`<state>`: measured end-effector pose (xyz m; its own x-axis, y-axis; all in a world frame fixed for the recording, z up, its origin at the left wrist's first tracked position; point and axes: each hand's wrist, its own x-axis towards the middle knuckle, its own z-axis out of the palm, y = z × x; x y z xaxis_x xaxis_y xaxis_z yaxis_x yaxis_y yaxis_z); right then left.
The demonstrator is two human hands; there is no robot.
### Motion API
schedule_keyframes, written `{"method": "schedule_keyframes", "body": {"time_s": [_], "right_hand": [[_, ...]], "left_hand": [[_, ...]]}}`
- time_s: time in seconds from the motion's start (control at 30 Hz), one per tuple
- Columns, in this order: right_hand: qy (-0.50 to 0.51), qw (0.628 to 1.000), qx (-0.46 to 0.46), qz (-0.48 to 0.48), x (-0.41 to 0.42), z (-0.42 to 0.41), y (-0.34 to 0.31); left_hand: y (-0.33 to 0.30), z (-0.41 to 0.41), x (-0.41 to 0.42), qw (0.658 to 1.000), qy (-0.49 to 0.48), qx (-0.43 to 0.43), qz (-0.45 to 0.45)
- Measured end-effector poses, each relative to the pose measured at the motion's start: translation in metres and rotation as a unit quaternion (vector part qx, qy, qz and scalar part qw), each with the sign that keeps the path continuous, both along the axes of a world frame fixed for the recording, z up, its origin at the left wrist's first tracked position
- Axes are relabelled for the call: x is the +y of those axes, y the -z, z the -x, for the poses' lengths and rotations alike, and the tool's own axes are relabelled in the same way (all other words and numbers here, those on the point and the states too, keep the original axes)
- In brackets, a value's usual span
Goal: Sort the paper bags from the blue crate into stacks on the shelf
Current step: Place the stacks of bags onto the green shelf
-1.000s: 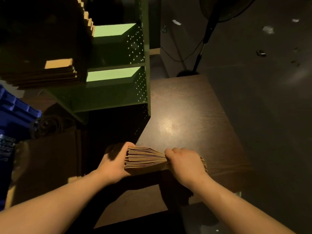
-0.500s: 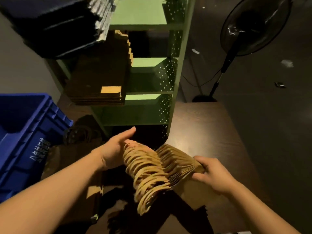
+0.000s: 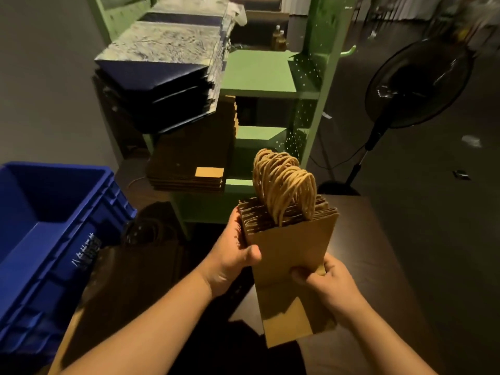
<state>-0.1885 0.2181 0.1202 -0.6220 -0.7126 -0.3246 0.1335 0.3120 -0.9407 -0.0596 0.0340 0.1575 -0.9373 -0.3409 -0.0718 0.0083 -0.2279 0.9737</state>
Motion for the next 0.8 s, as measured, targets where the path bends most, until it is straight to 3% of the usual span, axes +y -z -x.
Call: {"method": "schedule_keyframes", "body": {"time_s": [0.13, 0.33, 0.5, 0.8], "right_hand": [[-0.008, 1.000, 0.025, 0.003, -0.010, 0.007, -0.010], [-0.005, 0.999, 0.044, 0.006, -0.026, 0.019, -0.027], [-0.004, 0.999, 0.050, 0.006, -0.038, 0.024, -0.042], [0.015, 1.000, -0.013, 0.009, -0.049, 0.025, -0.058]], "left_hand": [[-0.004, 0.009, -0.004, 0.995, -0.077, 0.007, 0.065], [-0.019, 0.027, -0.006, 0.984, -0.167, -0.060, -0.002], [-0.025, 0.033, -0.006, 0.968, -0.164, -0.108, -0.159], [-0.029, 0.044, -0.011, 0.953, -0.215, -0.146, -0.159]]}}
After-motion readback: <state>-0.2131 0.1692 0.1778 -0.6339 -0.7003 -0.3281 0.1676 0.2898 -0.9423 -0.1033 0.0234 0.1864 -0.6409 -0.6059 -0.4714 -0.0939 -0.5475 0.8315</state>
